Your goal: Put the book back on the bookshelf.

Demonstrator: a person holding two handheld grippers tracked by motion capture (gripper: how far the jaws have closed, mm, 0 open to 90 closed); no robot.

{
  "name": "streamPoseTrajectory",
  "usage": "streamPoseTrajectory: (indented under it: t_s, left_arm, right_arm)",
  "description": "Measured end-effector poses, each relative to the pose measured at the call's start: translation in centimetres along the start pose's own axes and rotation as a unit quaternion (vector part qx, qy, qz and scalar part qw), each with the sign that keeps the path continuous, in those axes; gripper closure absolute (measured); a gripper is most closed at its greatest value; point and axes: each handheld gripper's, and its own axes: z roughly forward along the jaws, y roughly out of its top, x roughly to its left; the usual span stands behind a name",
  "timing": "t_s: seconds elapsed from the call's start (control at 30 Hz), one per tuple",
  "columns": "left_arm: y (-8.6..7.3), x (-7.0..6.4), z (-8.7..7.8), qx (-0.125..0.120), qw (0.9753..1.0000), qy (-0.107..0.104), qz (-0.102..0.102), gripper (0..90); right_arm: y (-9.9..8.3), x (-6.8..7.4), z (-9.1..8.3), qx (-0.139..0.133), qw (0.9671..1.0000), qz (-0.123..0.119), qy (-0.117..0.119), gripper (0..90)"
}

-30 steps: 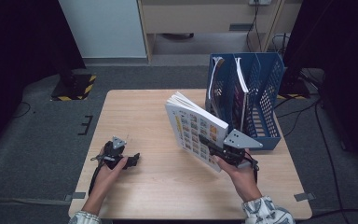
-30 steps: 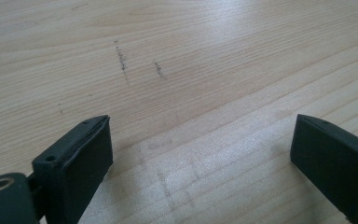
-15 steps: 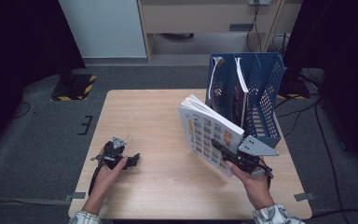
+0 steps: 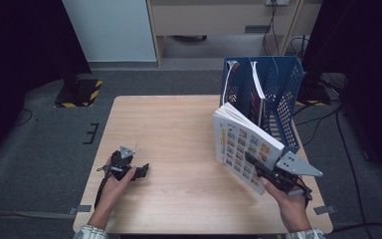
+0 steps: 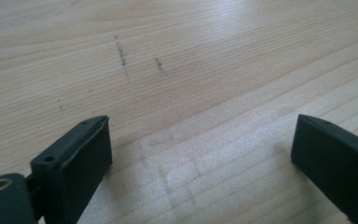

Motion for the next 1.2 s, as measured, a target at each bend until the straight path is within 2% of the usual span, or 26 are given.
streamPoseTrajectory:
  t_s: [0.27,0.47,0.77,1.2]
  left_arm:
    - [0.0,0.0,0.0,0.000,1.0000,0.001,0.000,4.7]
    - [0.0,0.0,0.0,-0.001,1.0000,0.001,0.000,4.7]
    - [0.0,0.0,0.0,0.000,1.0000,0.002,0.000,4.4]
    - [0.0,-0.1,0.0,0.000,1.0000,0.002,0.001,4.5]
  right_arm:
    - [0.1,-0.9,-1.6,-0.003,0.9996,0.019,-0.019,74.0]
    - [0.9,-1.1,-2.3,-0.013,0.9990,0.032,-0.027,74.0]
    - [2.7,-1.2,-3.0,-0.004,0.9989,0.032,-0.035,74.0]
    - [6.1,-1.8,-3.6,-0.027,0.9984,0.022,-0.045,74.0]
